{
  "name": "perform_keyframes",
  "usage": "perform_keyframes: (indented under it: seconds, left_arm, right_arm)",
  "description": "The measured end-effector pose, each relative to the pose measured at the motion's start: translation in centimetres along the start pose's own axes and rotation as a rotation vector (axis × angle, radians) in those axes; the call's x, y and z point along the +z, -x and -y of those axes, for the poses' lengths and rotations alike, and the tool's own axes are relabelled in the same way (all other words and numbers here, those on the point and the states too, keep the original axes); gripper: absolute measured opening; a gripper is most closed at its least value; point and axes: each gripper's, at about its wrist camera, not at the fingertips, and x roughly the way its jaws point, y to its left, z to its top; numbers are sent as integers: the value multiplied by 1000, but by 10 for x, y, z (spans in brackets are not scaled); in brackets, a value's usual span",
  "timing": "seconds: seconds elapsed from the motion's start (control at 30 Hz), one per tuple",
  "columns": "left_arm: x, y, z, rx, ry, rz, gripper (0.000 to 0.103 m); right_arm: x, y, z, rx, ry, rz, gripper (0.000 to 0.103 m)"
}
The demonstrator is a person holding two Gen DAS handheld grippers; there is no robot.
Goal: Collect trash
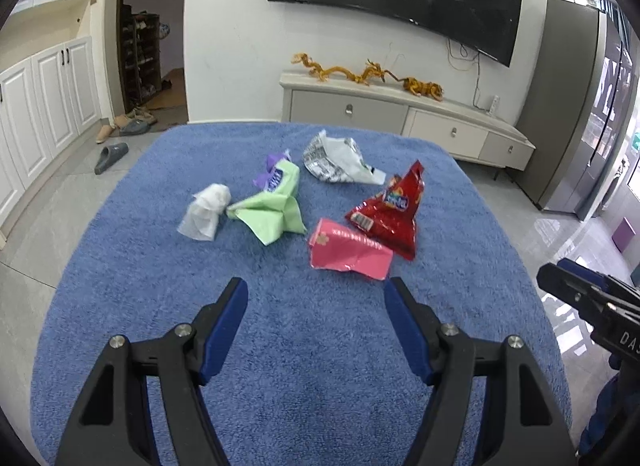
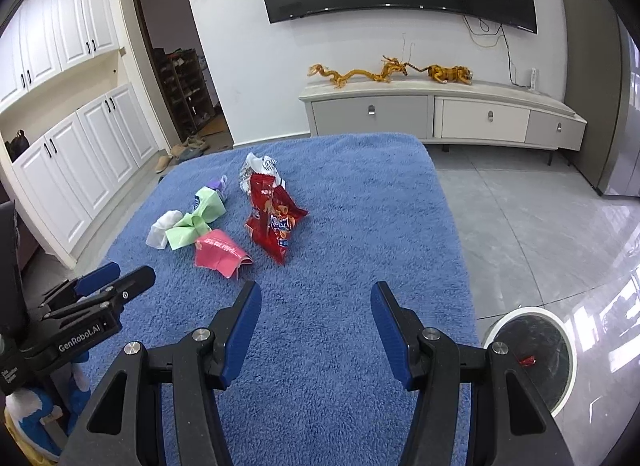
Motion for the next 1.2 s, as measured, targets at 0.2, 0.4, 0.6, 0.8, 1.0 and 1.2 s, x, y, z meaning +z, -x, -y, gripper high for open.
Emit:
perform_keyframes:
  seconds: [0.2, 0.4, 0.6, 0.8, 1.0, 1.2]
  left_arm:
    - [-6, -14, 14, -89, -33, -43, 69]
    - [-14, -19, 38, -165, -102, -74, 69]
    - [-19, -21, 51, -193, -138, -88, 69]
    - [-20, -23, 53, -197, -145, -95, 69]
    - [-19, -26, 50, -200, -143, -103, 69]
    - [-3, -37, 11, -159, -75, -110, 69]
  right_arm:
    - [-2, -11, 13, -22, -20, -24, 54]
    - [-3, -16, 26, -46, -38, -35, 54]
    - [-4, -17, 34, -58, -52, -36, 54]
    - [-5, -17, 37, -58, -56, -39, 54]
    - [-5, -17, 37, -59, -55, -40, 54]
    - [-2, -29, 26, -42, 4, -73, 54]
